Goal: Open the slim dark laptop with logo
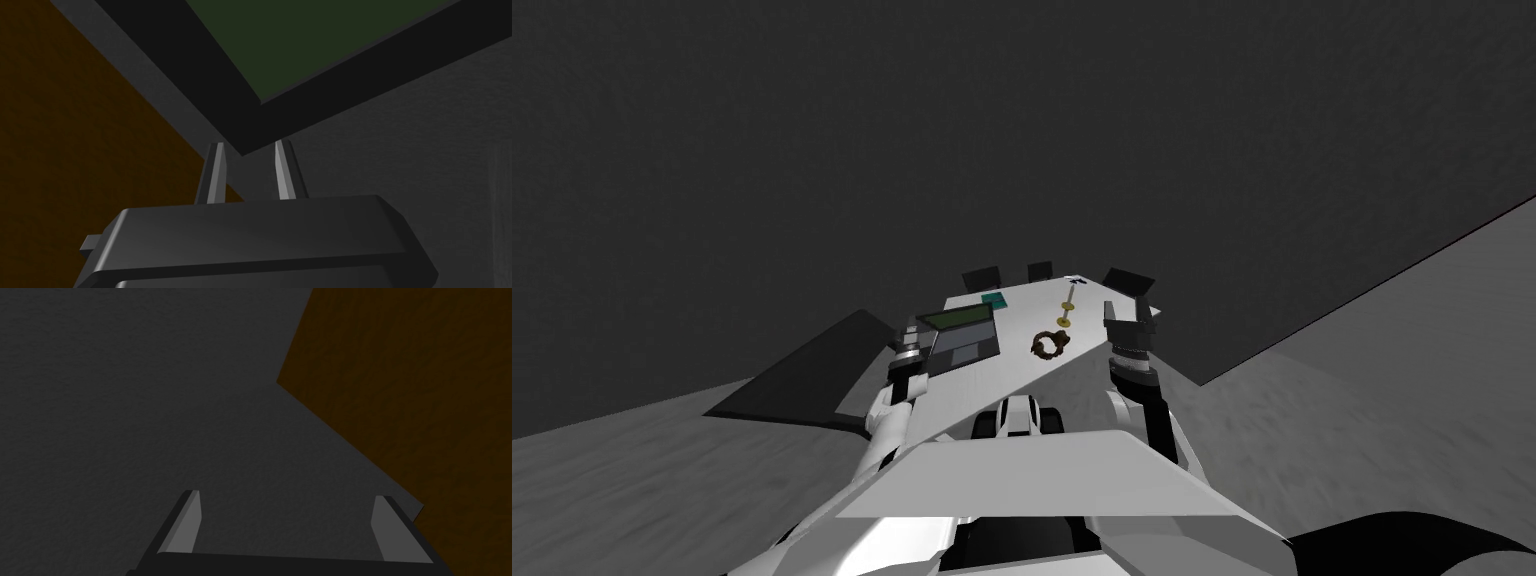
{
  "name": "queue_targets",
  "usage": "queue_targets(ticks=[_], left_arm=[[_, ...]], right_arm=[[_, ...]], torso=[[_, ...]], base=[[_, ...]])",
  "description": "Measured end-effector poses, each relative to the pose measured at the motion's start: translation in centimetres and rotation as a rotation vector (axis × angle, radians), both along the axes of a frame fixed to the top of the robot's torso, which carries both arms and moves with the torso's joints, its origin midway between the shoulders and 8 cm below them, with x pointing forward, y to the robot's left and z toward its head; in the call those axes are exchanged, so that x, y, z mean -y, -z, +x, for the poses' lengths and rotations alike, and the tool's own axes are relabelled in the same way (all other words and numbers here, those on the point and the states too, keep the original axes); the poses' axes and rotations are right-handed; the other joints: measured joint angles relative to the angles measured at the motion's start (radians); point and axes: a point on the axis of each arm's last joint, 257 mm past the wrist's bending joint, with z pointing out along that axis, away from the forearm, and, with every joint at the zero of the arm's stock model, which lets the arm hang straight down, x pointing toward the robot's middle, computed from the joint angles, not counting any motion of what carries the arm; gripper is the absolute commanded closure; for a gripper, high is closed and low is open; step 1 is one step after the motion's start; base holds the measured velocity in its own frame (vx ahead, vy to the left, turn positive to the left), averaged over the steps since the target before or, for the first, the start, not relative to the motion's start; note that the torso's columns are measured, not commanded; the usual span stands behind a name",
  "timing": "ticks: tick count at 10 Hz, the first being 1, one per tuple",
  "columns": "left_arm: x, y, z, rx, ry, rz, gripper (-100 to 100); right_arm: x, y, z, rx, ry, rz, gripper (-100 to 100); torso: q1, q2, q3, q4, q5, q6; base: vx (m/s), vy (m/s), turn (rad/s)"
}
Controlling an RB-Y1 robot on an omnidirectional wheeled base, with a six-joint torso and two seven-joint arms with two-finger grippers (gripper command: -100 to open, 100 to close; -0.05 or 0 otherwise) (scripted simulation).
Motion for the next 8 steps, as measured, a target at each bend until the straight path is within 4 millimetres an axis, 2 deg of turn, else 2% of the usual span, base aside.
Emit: queue_targets(ticks=[3, 8], left_arm=[[0.6, 0.7, -2.0, 0.027, 0.004, 0.013, 100], [0.6, 0.7, -2.1, 0.031, 0.004, 0.015, 100]], right_arm=[[0.0, 0.0, 0.0, 0.000, 0.000, 0.000, 0], [0.0, 0.0, 0.0, 0.000, 0.000, 0.000, 0]], torso=[[0.000, 0.000, -0.001, 0.005, -0.005, 0.000], [-0.002, 0.000, 0.001, 0.007, -0.007, 0.001]], base=[[0.001, -0.007, 0.013], [0.000, -0.001, 0.000]])
